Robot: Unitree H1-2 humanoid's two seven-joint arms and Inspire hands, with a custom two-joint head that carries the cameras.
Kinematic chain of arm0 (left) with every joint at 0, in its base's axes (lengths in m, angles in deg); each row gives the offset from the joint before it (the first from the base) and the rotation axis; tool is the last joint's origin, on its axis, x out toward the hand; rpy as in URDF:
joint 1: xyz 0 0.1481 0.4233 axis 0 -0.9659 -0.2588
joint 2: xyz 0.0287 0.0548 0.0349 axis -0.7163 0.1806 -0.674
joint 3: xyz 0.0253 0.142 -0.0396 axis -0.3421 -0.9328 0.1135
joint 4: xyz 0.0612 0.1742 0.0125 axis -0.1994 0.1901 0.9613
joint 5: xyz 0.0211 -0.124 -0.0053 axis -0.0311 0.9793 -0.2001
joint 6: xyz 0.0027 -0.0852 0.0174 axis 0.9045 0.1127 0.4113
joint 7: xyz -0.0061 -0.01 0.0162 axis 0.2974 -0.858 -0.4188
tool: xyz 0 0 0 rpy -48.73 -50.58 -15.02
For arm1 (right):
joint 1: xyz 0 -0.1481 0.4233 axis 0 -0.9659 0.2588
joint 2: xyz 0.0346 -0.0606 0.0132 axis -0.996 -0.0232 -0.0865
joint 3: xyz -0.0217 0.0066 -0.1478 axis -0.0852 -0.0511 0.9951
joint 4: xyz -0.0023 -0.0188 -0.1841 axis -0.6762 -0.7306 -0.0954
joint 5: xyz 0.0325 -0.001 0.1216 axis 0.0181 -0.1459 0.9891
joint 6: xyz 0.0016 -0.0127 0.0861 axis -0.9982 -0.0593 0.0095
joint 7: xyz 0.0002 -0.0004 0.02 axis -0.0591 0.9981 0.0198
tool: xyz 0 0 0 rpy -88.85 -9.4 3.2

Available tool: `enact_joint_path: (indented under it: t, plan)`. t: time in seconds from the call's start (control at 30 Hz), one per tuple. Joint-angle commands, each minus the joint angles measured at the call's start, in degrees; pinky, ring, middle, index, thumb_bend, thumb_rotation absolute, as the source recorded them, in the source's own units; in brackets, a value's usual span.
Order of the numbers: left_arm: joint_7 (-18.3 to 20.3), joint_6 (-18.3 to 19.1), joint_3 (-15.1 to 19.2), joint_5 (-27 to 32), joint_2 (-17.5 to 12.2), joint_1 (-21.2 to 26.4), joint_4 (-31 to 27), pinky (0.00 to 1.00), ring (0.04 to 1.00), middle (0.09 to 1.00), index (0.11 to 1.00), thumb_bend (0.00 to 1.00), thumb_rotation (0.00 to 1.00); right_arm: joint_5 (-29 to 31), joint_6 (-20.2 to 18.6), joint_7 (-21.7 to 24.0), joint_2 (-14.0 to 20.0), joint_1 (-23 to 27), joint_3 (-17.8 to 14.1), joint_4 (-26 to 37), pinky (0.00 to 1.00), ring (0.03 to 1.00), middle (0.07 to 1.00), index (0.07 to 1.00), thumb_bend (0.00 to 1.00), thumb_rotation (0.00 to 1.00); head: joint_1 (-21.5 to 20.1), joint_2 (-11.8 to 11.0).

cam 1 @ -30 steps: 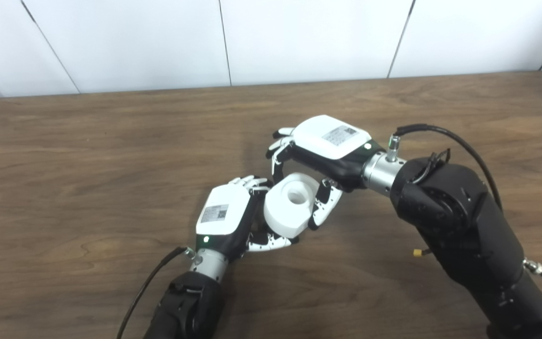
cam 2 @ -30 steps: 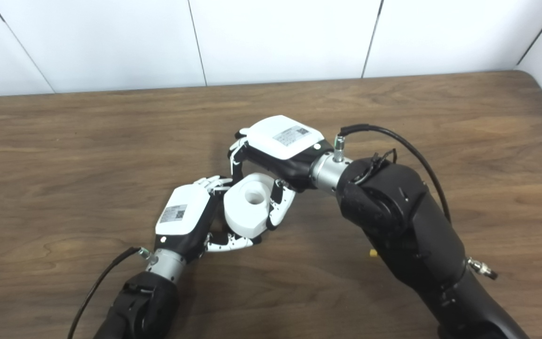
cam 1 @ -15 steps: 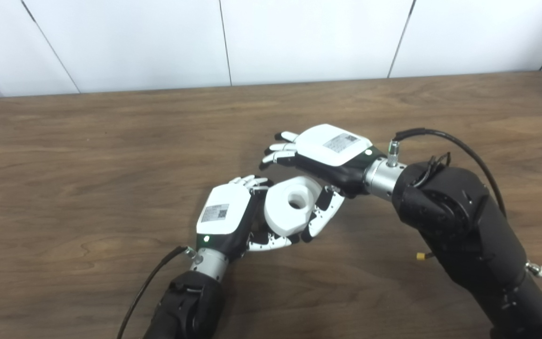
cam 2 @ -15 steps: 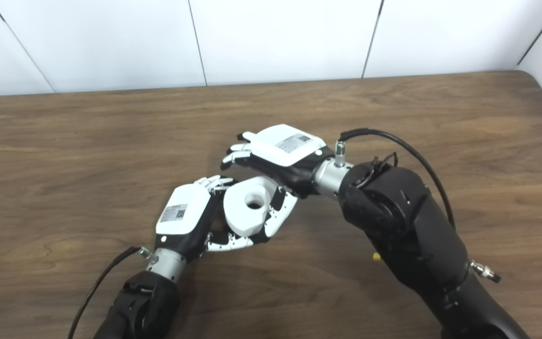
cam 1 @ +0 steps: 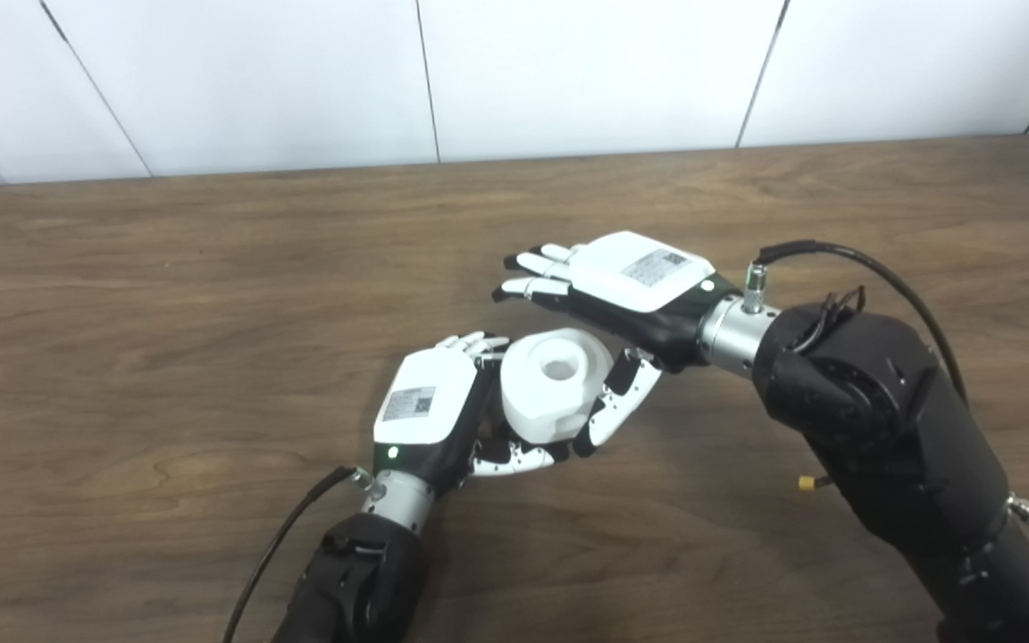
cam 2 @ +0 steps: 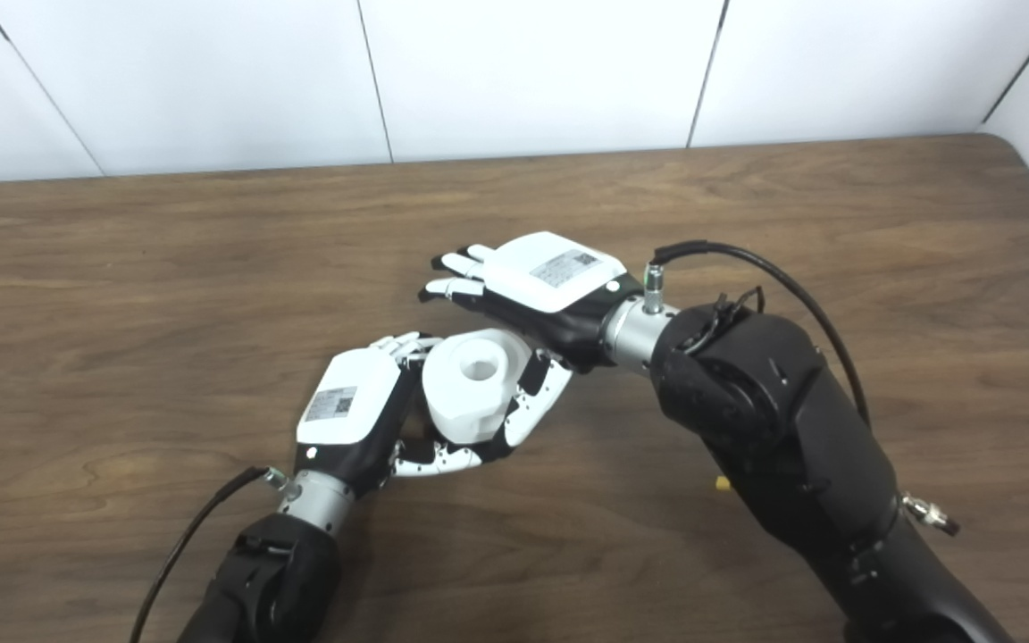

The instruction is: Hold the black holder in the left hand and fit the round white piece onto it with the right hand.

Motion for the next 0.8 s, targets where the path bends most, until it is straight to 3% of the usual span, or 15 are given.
enact_joint_path:
  t: [0.0,0.37,0.77]
  plan:
    - [3.92,1.27,-0.85,0.16,-0.57,-1.35,3.42,0.86,0.869,0.811,0.487,0.52,0.05,0.66,0.36,-1.21,-0.20,1.81,-1.24,1.64,0.96,1.000,1.000,0.941,1.00,0.40,-0.14,0.02]
    - [3.96,1.31,-0.74,0.34,-0.82,-1.14,4.08,0.87,0.867,0.806,0.487,0.52,0.05,1.30,-1.70,1.18,0.28,3.47,-2.77,2.79,0.99,1.000,1.000,0.994,1.00,0.46,-0.56,-0.67]
    - [2.59,0.05,-0.36,1.07,-1.66,-1.02,5.06,0.85,0.858,0.792,0.487,0.52,0.05,1.97,-4.09,4.89,3.39,6.23,-5.78,5.08,1.00,1.000,1.000,1.000,1.00,0.49,-1.23,-1.32]
